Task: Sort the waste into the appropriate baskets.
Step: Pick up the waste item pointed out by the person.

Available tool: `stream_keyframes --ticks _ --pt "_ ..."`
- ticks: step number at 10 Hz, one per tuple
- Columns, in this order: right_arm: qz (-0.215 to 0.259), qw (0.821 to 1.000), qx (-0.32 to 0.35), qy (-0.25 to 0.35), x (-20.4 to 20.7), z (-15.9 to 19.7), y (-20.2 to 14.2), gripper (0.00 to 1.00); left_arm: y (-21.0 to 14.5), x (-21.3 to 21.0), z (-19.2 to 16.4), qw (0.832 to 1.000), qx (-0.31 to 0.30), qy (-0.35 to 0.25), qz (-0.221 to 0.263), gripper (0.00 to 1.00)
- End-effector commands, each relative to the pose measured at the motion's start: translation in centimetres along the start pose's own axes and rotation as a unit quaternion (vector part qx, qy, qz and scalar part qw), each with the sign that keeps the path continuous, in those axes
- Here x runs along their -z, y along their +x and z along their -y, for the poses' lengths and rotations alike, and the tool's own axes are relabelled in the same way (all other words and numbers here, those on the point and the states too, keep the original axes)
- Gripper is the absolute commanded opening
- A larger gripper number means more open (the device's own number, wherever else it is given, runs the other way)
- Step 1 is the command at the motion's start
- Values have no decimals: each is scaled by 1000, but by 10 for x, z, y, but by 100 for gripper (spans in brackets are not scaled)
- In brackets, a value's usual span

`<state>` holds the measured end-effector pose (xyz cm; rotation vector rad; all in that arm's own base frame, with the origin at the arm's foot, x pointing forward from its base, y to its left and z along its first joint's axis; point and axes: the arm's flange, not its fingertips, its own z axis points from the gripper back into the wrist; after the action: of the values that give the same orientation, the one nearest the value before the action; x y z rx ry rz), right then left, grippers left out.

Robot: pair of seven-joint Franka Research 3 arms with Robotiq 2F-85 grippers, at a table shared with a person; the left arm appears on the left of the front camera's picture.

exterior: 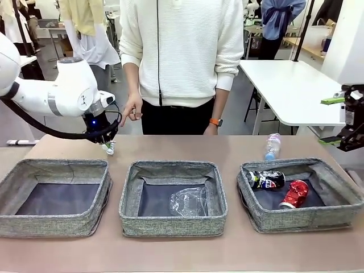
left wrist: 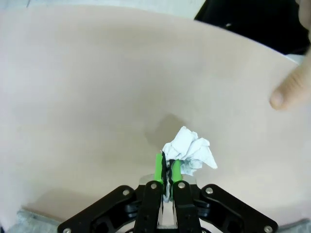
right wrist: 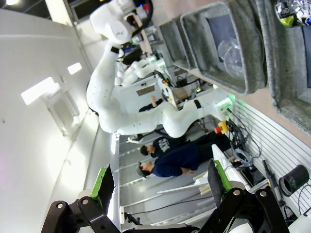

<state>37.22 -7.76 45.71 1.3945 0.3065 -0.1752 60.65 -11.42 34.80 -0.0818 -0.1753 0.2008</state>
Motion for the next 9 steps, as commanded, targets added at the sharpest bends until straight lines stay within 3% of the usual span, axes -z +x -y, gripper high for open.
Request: stream_keyframes --ticks 1,2,3,4,5,6,7,8,9 --pt "5 1000 4 5 1 -6 0 100 -38 -98 -14 1000 -17 -2 -22 0" --pt "5 1000 4 5 1 -6 0 100 -58 -159 -21 998 -39 -24 -37 0" --pt "5 1000 4 5 1 -6 0 100 -82 -209 -26 998 -66 2 -20 0" --pt "5 1000 4 5 1 -6 0 100 -109 -247 -26 996 -58 -25 -55 0" --pt "5 1000 4 5 1 -6 0 100 -130 -268 -26 994 -69 -38 -76 0" --pt "5 1000 4 5 1 -6 0 100 -153 -284 -21 992 -87 -55 -74 0" --pt "5 1000 4 5 1 -6 0 100 -179 -291 -17 993 -64 -82 -58 0" --pt "5 1000 4 5 1 -6 0 100 -149 -297 -26 995 -56 -36 -69 0" --pt "5 1000 4 5 1 -6 0 100 -149 -297 -26 995 -56 -36 -69 0"
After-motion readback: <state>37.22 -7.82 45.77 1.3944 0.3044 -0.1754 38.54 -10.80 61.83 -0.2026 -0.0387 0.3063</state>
